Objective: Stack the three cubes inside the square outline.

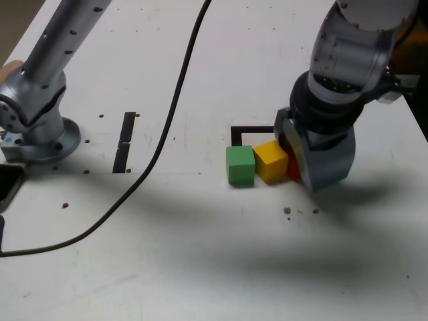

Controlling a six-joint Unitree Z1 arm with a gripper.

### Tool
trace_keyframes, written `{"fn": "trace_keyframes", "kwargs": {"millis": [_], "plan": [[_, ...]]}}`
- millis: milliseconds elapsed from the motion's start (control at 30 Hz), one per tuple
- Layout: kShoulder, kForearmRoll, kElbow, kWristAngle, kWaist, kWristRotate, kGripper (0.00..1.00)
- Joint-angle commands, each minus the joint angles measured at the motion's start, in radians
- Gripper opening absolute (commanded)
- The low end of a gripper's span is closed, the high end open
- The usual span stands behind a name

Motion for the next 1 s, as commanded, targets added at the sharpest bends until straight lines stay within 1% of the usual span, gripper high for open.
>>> {"fn": "trace_keyframes", "kwargs": {"millis": [0, 100, 233, 367, 467, 533, 600, 700, 867, 967], "plan": [[-0.013, -0.009, 0.002, -0.010, 0.001, -0.001, 0.33], [-0.017, -0.013, 0.000, -0.033, 0.002, -0.001, 0.26], [-0.023, -0.006, 0.004, -0.080, 0.008, -0.018, 0.19], [-0.031, -0.008, 0.012, -0.123, 0.018, -0.049, 0.15], [-0.046, -0.026, 0.000, -0.166, 0.026, -0.069, 0.11], [-0.058, -0.032, -0.018, -0.182, 0.028, -0.080, 0.10], [-0.077, -0.028, -0.045, -0.190, 0.030, -0.099, 0.10], [-0.114, -0.006, -0.080, -0.172, 0.040, -0.143, 0.10], [-0.167, 0.048, -0.087, -0.102, 0.090, -0.252, 0.10], [-0.188, 0.073, -0.065, -0.070, 0.133, -0.323, 0.10]]}}
